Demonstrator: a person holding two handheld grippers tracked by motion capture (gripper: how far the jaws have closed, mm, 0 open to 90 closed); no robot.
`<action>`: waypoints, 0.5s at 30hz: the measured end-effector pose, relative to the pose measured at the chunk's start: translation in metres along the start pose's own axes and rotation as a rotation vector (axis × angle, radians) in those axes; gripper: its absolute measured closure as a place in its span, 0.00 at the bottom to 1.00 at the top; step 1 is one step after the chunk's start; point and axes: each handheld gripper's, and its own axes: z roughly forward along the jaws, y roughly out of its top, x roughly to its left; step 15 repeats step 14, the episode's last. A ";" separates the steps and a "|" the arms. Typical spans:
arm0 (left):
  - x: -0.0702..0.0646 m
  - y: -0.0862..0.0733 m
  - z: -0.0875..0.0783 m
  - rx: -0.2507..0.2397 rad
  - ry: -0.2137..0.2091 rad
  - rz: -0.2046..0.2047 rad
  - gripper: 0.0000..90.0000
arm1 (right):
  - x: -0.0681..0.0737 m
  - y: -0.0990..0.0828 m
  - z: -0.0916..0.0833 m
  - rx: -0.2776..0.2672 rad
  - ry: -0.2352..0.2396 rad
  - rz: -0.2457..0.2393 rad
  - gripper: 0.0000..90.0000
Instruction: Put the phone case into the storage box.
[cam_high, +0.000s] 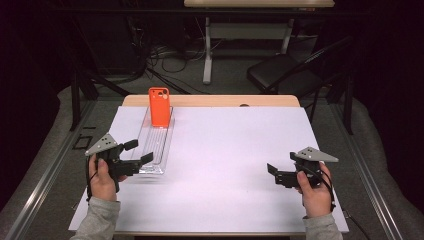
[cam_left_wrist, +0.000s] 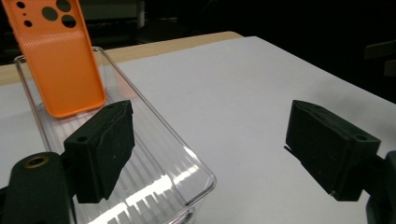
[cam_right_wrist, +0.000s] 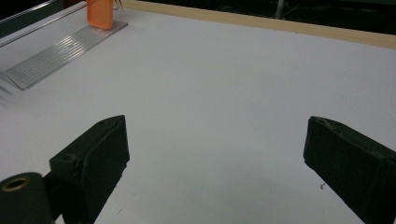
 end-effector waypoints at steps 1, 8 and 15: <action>0.002 -0.001 0.000 -0.002 0.005 -0.005 0.18 | 0.000 -0.001 0.001 0.003 -0.003 0.001 0.07; 0.008 -0.004 -0.002 -0.003 0.023 -0.021 0.18 | 0.002 -0.004 0.007 0.020 -0.001 -0.011 0.07; 0.011 -0.004 -0.004 -0.001 0.032 -0.025 0.18 | 0.001 -0.004 0.006 0.020 -0.001 -0.004 0.07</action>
